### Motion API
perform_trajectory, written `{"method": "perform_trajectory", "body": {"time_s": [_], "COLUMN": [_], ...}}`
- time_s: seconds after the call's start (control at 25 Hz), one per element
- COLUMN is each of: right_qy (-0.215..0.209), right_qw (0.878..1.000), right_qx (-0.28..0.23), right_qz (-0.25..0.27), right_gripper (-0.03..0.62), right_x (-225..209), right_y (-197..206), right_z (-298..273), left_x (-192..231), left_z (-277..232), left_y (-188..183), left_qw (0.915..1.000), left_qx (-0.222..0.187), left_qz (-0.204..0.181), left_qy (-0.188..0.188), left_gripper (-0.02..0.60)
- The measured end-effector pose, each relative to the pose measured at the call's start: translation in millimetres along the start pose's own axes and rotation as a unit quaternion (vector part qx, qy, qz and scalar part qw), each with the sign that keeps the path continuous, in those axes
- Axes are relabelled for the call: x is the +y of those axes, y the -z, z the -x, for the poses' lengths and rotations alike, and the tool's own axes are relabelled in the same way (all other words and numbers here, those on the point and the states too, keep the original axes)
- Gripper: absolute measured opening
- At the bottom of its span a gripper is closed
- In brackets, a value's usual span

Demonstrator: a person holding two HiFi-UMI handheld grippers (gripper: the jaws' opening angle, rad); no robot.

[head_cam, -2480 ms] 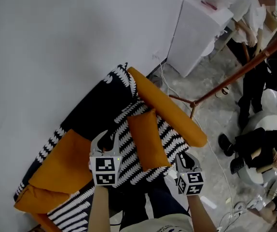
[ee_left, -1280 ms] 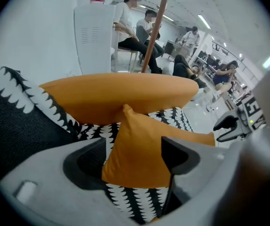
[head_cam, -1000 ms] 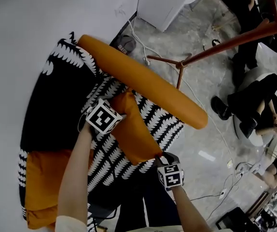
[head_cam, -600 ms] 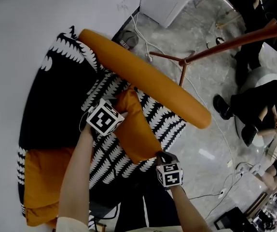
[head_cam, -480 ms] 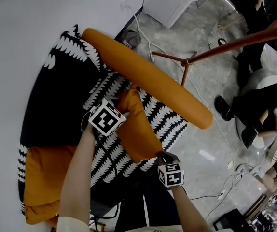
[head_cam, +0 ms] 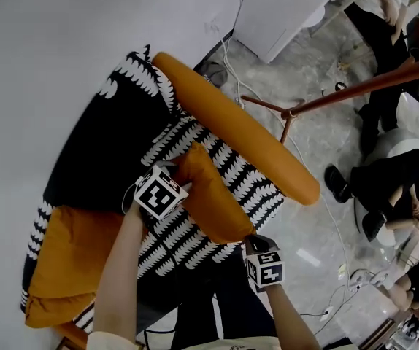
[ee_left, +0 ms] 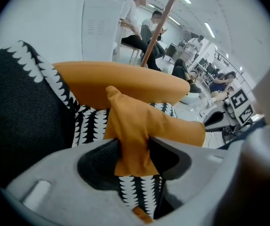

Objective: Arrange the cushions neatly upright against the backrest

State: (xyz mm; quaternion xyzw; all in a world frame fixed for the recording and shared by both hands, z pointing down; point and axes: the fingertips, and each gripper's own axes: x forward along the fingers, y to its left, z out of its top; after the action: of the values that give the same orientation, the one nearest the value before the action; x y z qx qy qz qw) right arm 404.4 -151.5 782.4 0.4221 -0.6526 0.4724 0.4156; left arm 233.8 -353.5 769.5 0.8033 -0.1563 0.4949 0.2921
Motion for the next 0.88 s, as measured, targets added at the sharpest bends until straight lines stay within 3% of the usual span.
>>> {"method": "perform_trajectory", "body": {"time_s": [0.2,0.4,0.56,0.88], "right_qy": [0.008,0.021,0.028,0.033], "right_qw": [0.999,0.994,0.987,0.961], "right_qx": [-0.023,-0.056,-0.079,-0.106], "right_qz": [0.045,0.09,0.14,0.254], "right_gripper": [0.021,0.021,0.021,0.021], "right_x": [-4.4,-4.8,4.0,42.1], "right_y": [-27.2,-72.7,-118.0,-207.6], "right_z": [26.6,45.6,58.9,56.3], "left_x": [-6.8,-6.4,-7.4,-11.0], "left_z": [38.1,79.6,115.0,147.3], "left_y": [22.4,45.6,65.4,120.6], "left_qw": [0.9974,0.9864,0.9677,0.9192], "left_qx": [-0.029,-0.076,-0.128,-0.193], "left_qz": [0.063,0.135,0.198,0.317], "left_qy": [-0.02,-0.054,-0.089,-0.132], "left_gripper": [0.201,0.19,0.176,0.167]}}
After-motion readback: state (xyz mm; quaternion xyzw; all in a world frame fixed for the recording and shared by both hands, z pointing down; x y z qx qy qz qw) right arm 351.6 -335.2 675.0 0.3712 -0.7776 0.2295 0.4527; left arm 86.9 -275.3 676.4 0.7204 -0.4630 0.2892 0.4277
